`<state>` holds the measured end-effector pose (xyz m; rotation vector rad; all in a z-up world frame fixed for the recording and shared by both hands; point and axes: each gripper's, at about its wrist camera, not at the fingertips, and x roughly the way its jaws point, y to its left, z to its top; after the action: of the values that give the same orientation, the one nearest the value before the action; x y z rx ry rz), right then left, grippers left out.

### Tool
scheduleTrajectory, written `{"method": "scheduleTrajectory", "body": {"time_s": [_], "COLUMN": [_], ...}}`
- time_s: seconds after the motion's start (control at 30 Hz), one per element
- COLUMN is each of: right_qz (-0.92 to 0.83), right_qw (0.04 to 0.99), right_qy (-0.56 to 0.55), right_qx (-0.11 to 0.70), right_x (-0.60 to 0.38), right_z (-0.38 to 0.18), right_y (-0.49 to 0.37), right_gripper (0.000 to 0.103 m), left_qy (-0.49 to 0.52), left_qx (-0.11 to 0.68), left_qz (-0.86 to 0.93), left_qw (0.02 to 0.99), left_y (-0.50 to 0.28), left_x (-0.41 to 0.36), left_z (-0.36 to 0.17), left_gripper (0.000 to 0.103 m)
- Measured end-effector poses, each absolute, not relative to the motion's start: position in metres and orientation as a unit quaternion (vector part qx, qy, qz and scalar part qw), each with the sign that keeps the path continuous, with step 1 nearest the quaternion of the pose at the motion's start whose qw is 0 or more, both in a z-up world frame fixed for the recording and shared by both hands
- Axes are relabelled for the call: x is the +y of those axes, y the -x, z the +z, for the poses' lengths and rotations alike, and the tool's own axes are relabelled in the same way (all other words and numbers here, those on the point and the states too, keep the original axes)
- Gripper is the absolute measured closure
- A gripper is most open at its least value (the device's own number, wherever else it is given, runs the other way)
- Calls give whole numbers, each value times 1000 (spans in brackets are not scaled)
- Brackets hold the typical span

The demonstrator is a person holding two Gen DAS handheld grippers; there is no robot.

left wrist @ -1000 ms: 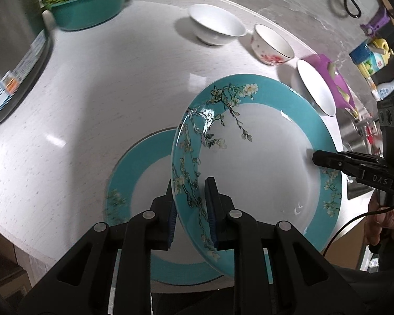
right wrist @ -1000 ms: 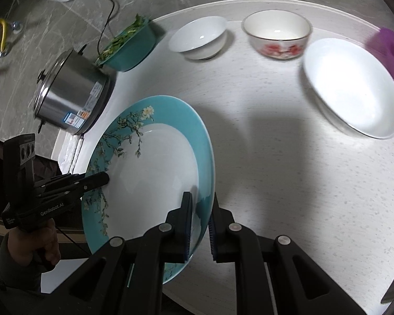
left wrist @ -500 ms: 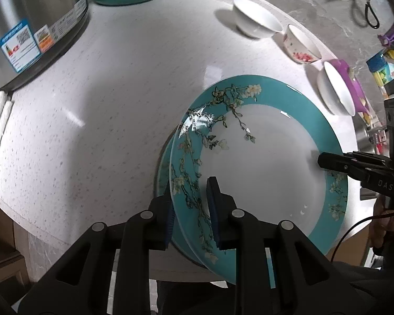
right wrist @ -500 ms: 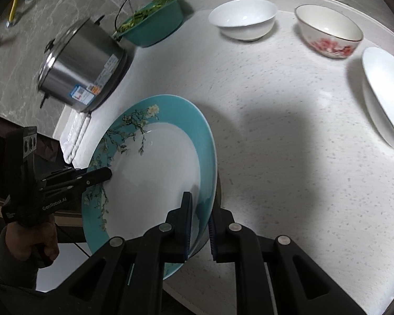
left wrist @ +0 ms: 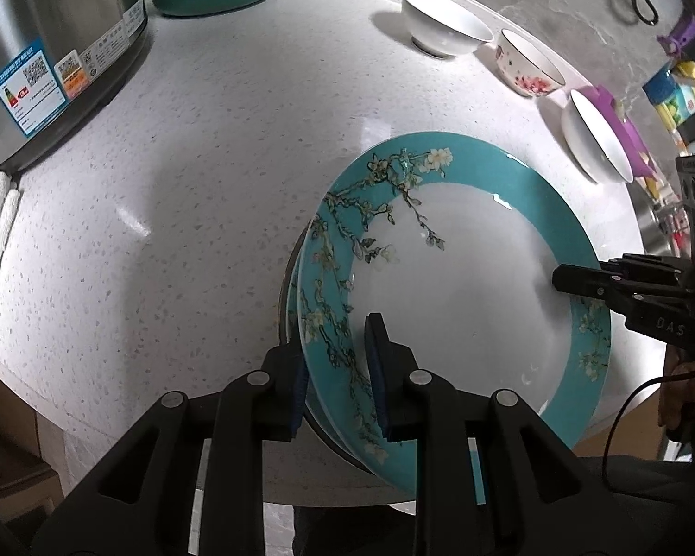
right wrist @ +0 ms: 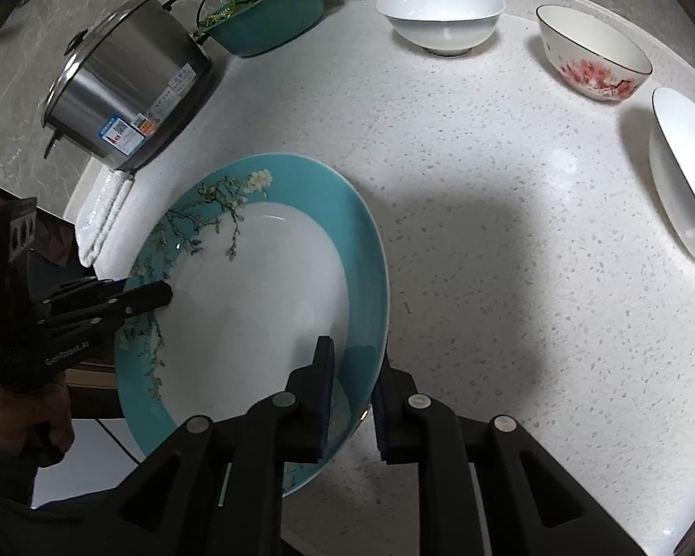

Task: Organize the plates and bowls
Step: 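Lower the teal-rimmed plate onto the stack and open both grippers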

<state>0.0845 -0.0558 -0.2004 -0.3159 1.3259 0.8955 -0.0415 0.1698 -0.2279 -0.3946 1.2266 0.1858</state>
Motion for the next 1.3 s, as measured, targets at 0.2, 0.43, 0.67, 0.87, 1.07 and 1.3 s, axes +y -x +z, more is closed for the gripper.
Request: {"method": "scheduleTrajectory", "body": {"time_s": [0.2, 0.43, 0.67, 0.87, 1.07, 1.3], "right_qz": [389, 386, 381, 369, 361, 345], "right_qw": [696, 705, 713, 723, 730, 741], "right_qy": [166, 181, 198, 215, 222, 195], "right_qx": [581, 567, 554, 544, 537, 542], "right_x": [-54, -51, -45, -40, -34, -38], "right_z": [-208, -210, -211, -210, -207, -204], "right_y": [-76, -71, -65, -57, -53, -56], "right_gripper": [80, 77, 74, 72, 72, 49], "left_qy": [147, 123, 76, 39, 23, 23], "left_qx": [570, 564, 564, 565, 556, 529], "left_qz": [88, 90, 72, 70, 77, 66], "left_qw": [804, 812, 819, 821, 827, 846], "left_y": [36, 37, 32, 28, 28, 19], "left_x": [157, 154, 140, 131, 138, 152], "left_z": [-231, -232, -235, -239, -236, -215], "left_gripper": [81, 76, 48, 31, 29, 20]}}
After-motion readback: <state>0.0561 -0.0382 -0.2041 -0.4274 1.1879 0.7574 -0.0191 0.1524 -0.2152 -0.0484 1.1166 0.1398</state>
